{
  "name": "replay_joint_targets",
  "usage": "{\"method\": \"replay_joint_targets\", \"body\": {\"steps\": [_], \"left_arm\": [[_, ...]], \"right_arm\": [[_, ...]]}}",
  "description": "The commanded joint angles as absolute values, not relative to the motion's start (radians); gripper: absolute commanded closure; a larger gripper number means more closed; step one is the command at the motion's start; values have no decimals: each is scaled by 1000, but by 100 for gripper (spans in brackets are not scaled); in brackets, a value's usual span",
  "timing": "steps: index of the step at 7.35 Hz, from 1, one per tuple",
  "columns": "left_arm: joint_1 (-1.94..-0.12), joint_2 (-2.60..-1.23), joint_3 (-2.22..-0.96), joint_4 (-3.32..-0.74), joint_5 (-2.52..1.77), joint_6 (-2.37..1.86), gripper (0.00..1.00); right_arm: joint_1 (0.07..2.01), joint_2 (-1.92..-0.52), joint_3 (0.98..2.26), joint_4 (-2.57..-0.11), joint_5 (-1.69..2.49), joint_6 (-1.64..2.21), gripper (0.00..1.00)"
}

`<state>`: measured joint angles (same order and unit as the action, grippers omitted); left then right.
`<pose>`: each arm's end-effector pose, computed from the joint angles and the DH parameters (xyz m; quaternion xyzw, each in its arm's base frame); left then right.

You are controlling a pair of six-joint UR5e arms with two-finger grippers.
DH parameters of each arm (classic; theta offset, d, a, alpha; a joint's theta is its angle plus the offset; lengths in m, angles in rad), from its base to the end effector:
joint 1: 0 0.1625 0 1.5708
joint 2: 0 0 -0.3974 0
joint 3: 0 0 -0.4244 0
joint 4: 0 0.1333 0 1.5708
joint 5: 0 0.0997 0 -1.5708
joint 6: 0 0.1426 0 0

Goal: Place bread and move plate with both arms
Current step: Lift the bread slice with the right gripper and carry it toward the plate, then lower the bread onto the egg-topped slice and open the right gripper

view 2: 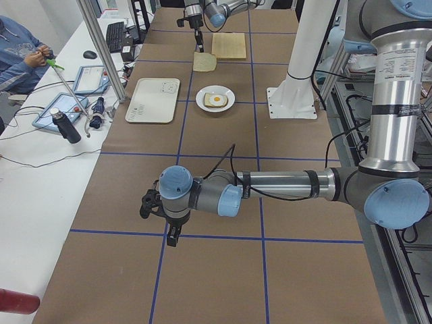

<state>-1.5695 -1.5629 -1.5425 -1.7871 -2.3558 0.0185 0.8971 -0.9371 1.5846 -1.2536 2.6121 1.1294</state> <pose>-0.0318 -0.5372 0.6566 0.0864 0.3802 0.0435 0.9198 -0.4224 -0.5455 0.1858 -0.0960 -0.5890 -0.0512 0.8008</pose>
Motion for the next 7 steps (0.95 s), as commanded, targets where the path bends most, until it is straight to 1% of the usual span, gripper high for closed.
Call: {"method": "replay_joint_targets", "body": {"steps": [1, 2, 4, 7], "left_arm": [[-1571, -1562, -1545, -1787, -2356, 18, 1], [-1571, -1562, -1548, -1787, -2356, 18, 1], [-1571, -1562, -1549, -1787, -2356, 18, 1], [-1571, -1562, -1554, -1787, -2356, 20, 1]], "right_arm": [[745, -781, 1476, -1246, 2496, 1155, 100], [698, -753, 1448, -1227, 2450, 1179, 100], [661, -765, 1440, -1110, 2436, 1343, 100], [647, -782, 1454, -1103, 2439, 1356, 100]]}}
